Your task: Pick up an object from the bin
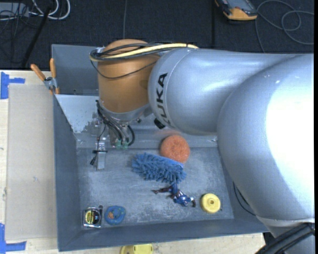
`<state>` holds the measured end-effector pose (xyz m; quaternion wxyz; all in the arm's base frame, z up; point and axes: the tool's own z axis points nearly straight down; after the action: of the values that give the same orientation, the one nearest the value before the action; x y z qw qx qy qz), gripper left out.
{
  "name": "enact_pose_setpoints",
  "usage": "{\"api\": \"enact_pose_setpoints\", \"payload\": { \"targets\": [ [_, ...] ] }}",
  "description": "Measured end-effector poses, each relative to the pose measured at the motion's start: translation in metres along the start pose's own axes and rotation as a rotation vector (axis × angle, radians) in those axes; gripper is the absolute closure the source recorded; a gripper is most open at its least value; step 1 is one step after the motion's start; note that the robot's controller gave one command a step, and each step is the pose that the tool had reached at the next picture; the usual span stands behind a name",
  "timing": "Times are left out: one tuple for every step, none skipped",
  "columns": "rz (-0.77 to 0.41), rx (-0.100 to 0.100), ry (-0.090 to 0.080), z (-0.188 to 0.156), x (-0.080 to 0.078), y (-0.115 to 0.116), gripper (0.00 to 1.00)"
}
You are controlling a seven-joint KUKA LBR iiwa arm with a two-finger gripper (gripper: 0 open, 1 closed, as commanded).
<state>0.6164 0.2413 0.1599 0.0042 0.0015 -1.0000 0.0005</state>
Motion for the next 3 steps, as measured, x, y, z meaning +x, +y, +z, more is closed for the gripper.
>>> {"api": "enact_pose_setpoints", "payload": {
  "targets": [
    [0.004,-0.001,-0.007,-0.005,-0.002,-0.001,0.0],
    [-0.078,-0.001,-0.008,0.005,0.006,-0.053,0.0],
    [-0.083,0.001,-0.005,0.007,0.005,-0.098,0.0]
  ]
}}
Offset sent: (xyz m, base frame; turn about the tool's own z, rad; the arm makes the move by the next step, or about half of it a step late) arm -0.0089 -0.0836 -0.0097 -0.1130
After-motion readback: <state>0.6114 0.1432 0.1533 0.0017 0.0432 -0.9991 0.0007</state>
